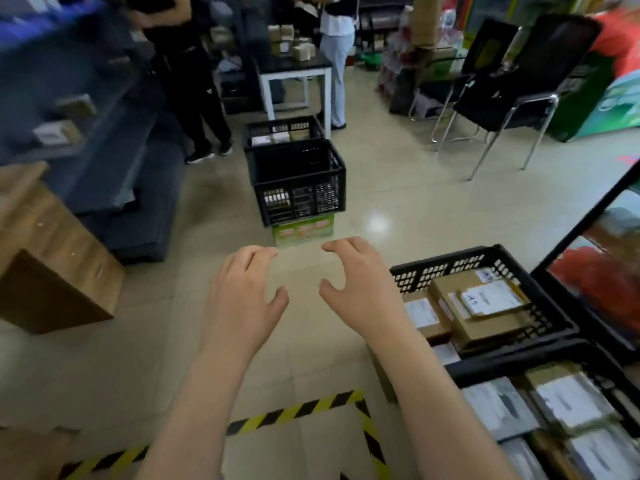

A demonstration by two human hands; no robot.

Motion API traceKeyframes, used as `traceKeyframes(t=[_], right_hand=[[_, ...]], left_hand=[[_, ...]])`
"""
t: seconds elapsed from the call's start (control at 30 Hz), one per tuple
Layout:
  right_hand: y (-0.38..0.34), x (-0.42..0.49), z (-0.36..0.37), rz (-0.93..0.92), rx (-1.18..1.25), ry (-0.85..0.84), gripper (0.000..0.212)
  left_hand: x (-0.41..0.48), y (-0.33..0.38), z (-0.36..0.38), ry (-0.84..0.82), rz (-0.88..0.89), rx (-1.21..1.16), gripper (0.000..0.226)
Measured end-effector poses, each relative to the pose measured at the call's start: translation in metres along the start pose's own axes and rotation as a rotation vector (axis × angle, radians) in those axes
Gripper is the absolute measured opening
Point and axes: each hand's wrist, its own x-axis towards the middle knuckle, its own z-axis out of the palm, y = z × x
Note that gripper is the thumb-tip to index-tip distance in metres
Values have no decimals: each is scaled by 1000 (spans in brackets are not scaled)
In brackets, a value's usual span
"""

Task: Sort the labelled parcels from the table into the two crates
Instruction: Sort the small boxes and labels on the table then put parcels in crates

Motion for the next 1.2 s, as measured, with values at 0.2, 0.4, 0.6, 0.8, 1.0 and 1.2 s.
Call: traceKeyframes(t=[0.2,0.4,0.6,0.8,1.0,1.2], right_hand=[[-116,35,101,-104,54,-98,48],[-220,68,189,-218,78,-205,49],[-313,99,250,-412,84,-318,51],[-377,140,304,-551,146,-392,51],[-428,218,361,-638,241,-407,50],[-476,321,410,-712,277,-478,50]], left_hand=[[-16,-138,-56,-1,-156,70,51],[-27,-258,-110,71,-261,114,53],[-49,-338,-159,182,-466,112,56],[-54,-401,-188,266,-643,162,55],[-15,-466,-196,335,-777,202,54],[61,-532,-202,347,-901,264,50]])
